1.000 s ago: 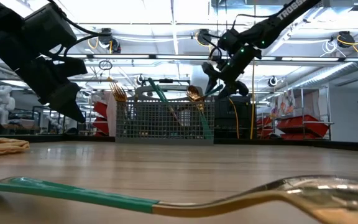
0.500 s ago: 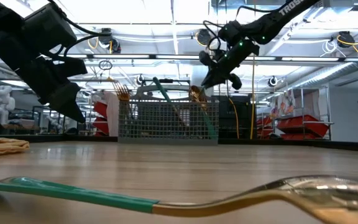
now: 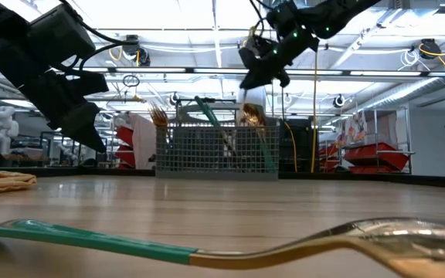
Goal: Sort silverware
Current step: Put the green table knife into the gray silverware basket, then put the green spoon into the gray silverware basket
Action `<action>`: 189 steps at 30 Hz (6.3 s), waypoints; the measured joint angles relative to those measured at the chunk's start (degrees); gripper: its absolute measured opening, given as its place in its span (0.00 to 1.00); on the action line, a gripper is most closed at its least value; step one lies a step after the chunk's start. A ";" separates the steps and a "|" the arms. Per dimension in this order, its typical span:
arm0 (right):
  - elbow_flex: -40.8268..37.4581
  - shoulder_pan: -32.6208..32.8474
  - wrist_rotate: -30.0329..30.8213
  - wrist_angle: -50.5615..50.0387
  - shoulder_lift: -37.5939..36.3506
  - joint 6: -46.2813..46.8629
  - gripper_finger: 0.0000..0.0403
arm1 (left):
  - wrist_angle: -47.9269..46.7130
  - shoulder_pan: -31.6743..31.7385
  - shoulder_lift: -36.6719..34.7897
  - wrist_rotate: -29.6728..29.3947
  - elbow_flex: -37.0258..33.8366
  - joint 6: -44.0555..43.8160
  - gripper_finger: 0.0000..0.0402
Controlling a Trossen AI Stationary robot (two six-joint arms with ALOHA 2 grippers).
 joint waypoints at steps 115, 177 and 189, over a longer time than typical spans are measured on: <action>-0.09 52.75 -4.46 -15.30 6.01 9.86 0.39 | 3.01 0.00 0.00 4.76 0.00 -1.48 0.03; 44.16 56.21 30.29 -82.99 38.04 16.20 0.00 | 1.77 0.00 0.00 11.24 0.00 -2.31 0.03; 37.69 37.31 49.41 -83.03 26.11 -6.82 0.00 | 0.56 0.00 0.89 9.95 0.02 0.65 0.03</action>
